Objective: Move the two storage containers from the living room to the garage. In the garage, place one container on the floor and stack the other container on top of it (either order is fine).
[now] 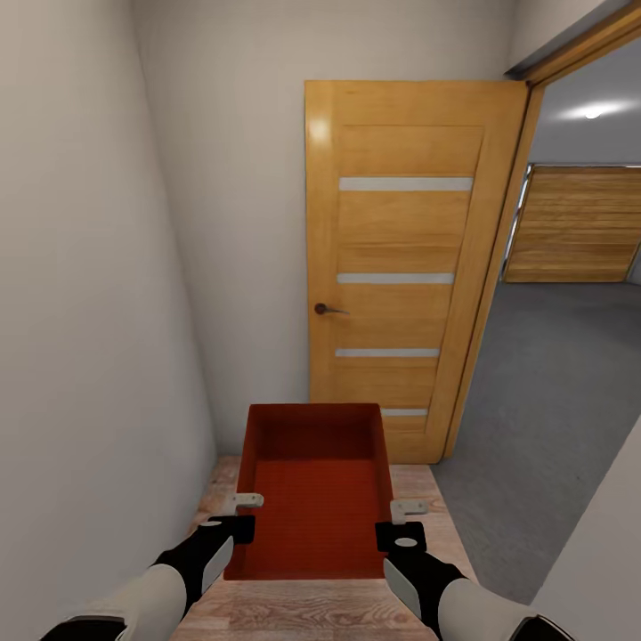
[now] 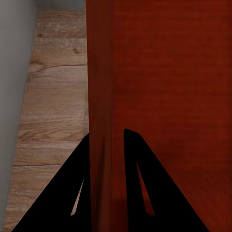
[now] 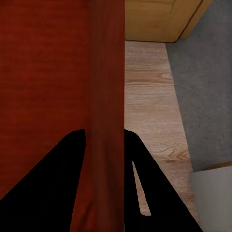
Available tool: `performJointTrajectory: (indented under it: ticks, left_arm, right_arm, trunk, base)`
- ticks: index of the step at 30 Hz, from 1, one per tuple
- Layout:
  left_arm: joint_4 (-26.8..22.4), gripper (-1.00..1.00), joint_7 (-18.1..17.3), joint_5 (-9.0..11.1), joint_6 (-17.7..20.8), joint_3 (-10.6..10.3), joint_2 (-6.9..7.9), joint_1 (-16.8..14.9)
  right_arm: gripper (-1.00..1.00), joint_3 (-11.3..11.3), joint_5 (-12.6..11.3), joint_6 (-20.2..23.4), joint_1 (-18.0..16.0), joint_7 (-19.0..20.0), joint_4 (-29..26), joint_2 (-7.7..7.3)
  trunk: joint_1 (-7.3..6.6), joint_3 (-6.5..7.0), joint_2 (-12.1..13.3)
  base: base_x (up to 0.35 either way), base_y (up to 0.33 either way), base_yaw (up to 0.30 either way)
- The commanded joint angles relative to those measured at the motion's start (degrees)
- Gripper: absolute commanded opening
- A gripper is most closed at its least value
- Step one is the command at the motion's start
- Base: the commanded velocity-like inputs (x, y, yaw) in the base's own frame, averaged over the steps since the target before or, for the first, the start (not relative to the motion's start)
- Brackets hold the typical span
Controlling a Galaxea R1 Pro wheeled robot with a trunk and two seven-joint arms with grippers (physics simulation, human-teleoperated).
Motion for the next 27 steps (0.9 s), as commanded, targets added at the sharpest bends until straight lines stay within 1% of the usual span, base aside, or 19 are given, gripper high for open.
performJointTrajectory:
  ticks: [1, 18, 24, 27]
  left_arm:
    - [-0.2, -1.00, 0.5, -1.0, 0.4, 2.9, 0.95, -0.1]
    - [-0.2, -1.00, 0.5, -1.0, 0.3, 2.9, 0.94, 0.0]
    - [-0.2, -1.00, 0.5, -1.0, -1.2, 2.8, 0.94, -0.1]
    - [-0.2, -1.00, 0.6, -1.0, -1.4, 2.8, 0.94, 0.0]
  right_arm:
    - [-1.00, -0.9, -0.2, -0.2, 0.0, -0.4, 0.2, -0.27]
    - [-1.00, -0.9, -0.2, -0.2, 0.0, -0.4, 0.2, -0.30]
    - [-1.00, -0.9, -0.2, -0.2, 0.0, -0.4, 0.2, -0.38]
    - [-1.00, -0.9, -0.2, -0.2, 0.0, -0.4, 0.2, -0.26]
  trunk:
    - [0.03, -0.12, -0.1]
    - [0.03, -0.12, -0.1]
    - [0.03, -0.12, -0.1]
    - [0.03, -0.12, -0.1]
  base:
    - [0.007, 0.000, 0.000]
    - [0.001, 0.000, 0.000]
    - [0.000, 0.000, -0.010]
    - [0.000, 0.000, -0.151]
